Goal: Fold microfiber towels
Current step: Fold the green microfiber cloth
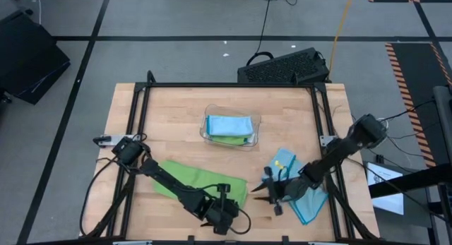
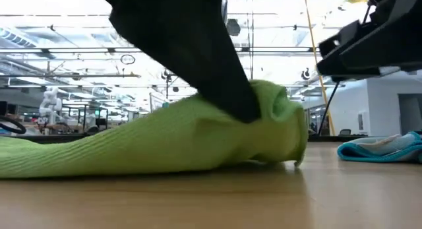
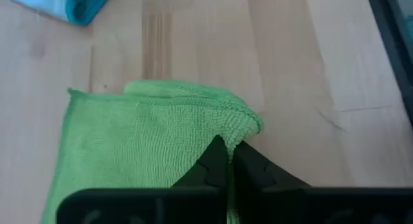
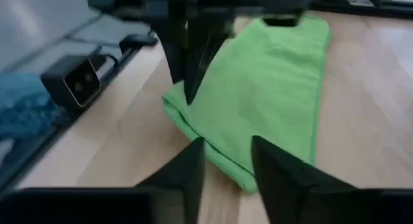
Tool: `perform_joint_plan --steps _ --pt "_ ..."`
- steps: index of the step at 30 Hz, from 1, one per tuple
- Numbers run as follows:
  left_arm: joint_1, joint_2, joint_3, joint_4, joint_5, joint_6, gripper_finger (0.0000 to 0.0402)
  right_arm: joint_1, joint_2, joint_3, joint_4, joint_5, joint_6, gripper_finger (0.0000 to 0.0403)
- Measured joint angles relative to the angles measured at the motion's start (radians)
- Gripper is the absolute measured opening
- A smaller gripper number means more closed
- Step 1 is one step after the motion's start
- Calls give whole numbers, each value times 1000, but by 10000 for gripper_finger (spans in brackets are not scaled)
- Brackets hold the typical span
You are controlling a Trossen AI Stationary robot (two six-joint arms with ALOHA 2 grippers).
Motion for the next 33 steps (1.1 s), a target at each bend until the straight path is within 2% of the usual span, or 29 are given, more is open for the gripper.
perform_joint_plan --steps 7,11,17,22,27,30,33 --pt "-15 -43 1 -32 8 9 6 -19 212 215 -104 25 -89 236" --pt "-23 -49 1 -49 16 -17 10 -40 256 271 -179 51 -53 276" --pt "-38 -74 1 -70 -19 -13 5 -73 295 278 -160 -76 56 276" --pt "-37 -75 1 -66 -38 1 11 -74 300 279 -150 -81 98 255" --pt "-33 -75 1 -97 -40 -20 6 -63 297 279 -91 -161 110 248" --pt "-31 -75 1 -104 -46 -20 12 -53 298 279 -128 -133 114 268" --pt "-30 -75 1 -102 -48 -17 6 -52 298 279 -189 -21 135 293"
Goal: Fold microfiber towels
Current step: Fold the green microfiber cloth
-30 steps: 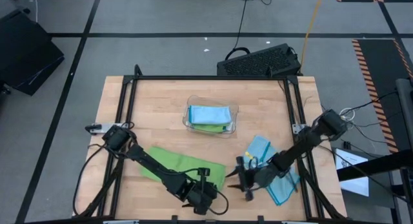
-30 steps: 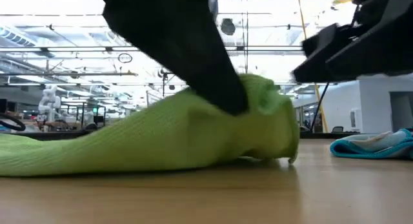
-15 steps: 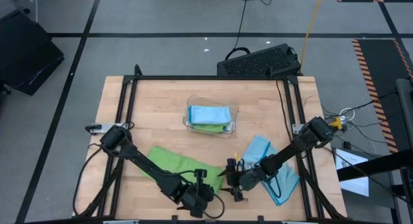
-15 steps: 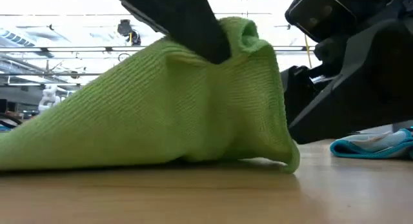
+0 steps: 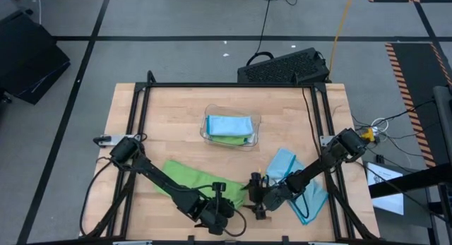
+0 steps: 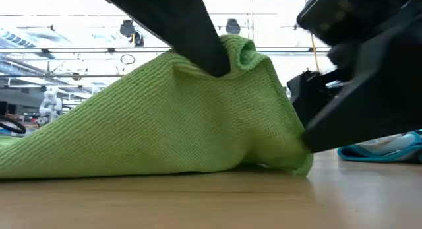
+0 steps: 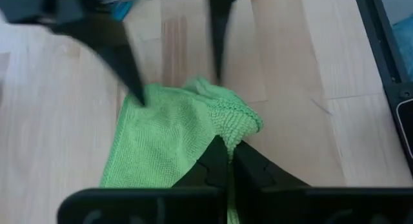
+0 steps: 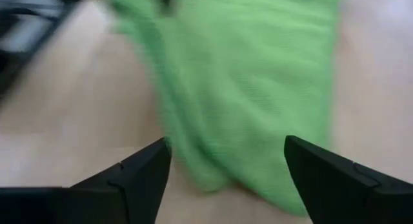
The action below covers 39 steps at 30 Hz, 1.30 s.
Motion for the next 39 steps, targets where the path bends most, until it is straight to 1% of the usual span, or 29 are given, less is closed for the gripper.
perform_joint_plan --steps 2,4,6,9,12,14,15,18,20,22,26,27,29,30,32,36,39 --pt "3 0 0 0 0 -1 5 -1 0 0 -20 61 4 301" --pt "6 0 0 0 0 -1 10 -3 0 0 -18 72 -1 302" --pt "10 0 0 0 0 -1 13 -7 0 0 -20 69 0 292" --pt "12 0 0 0 -1 -1 6 -9 0 0 -48 68 7 268" --pt "14 0 0 2 -1 -2 7 -8 0 0 -55 15 8 239" --pt "14 0 0 6 -1 -1 12 -7 2 0 -54 -1 8 223" --pt "14 0 0 8 -1 -1 13 -8 6 0 -51 3 10 216" --pt "14 0 0 22 -1 10 7 -13 34 0 -43 71 29 190" --pt "14 0 0 23 -4 15 5 -22 60 0 0 76 32 164" --pt "14 0 0 20 -20 10 9 -30 80 1 37 72 30 128" --pt "14 0 0 20 -26 11 14 -33 73 2 38 45 -32 31" --pt "14 -1 0 20 -26 20 11 -33 59 0 26 42 -62 16" --pt "14 -19 -2 11 -29 45 6 -35 12 -2 -11 44 -122 11" --pt "14 -35 -2 10 -35 52 5 -40 -28 -2 -37 43 -144 11" --pt "10 -81 -2 1 -78 70 9 -53 -131 -2 -98 44 -174 6" --pt "-10 -193 -2 -6 -216 137 12 -61 -343 -2 -239 64 -196 4" --pt "-23 -278 -1 27 -376 156 5 -31 -477 40 -286 169 -251 3"
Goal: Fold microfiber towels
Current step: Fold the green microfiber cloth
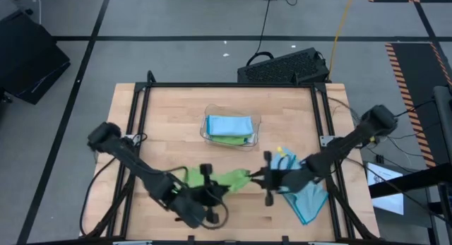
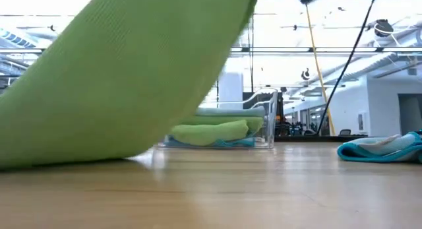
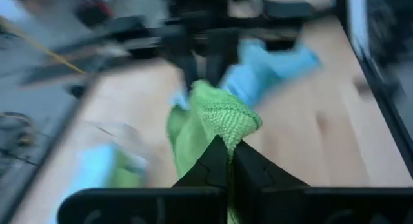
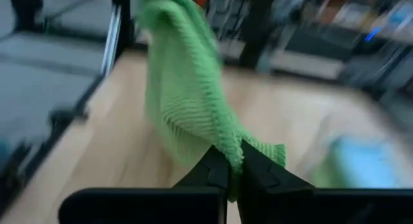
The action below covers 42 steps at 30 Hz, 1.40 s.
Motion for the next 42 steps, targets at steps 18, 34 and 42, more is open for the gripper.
perform_joint_plan --steps 18,34,42 --pt "-63 -160 1 293 162 156 18 128 -26 462 -322 38 -173 1" --pt "-72 -177 2 -3 -27 -37 6 0 54 457 -334 -301 -122 1" --pt "121 -176 0 -147 -114 32 5 -241 40 456 -547 -149 -175 1"
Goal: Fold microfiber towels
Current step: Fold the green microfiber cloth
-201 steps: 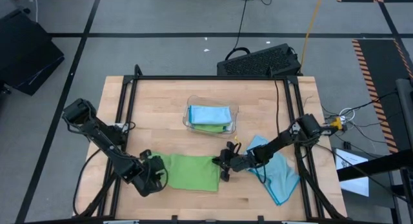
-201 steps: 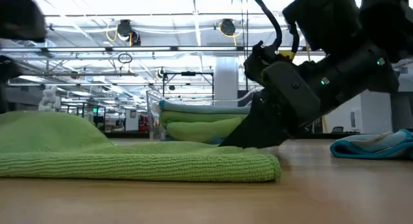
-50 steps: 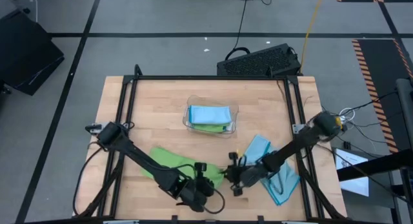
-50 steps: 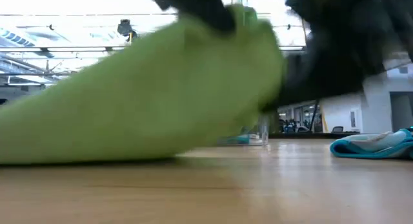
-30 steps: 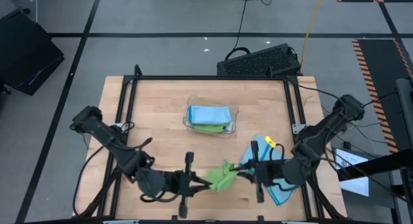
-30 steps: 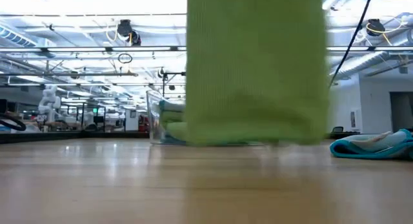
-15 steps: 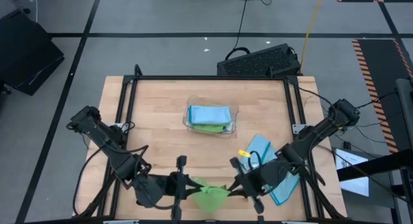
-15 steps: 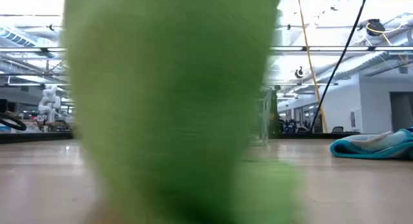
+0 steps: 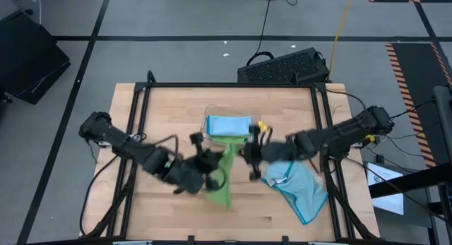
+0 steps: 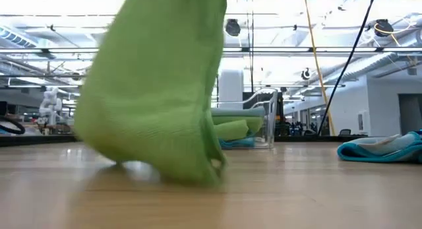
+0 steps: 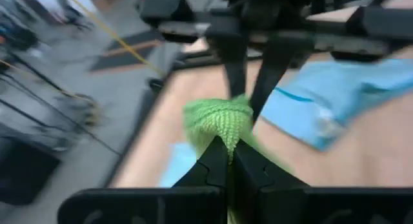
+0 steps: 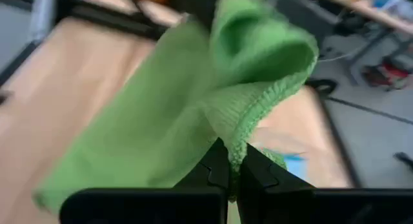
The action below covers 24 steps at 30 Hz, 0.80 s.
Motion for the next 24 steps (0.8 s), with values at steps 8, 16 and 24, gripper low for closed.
perform_joint_plan --steps 8,16,24 --pt "81 -100 3 193 204 191 5 -79 -117 16 40 -183 -12 1" --pt "-54 -107 1 432 345 283 4 106 -134 26 153 -186 -33 1" --pt "-139 -104 1 468 202 315 4 227 -131 102 79 -78 -62 1"
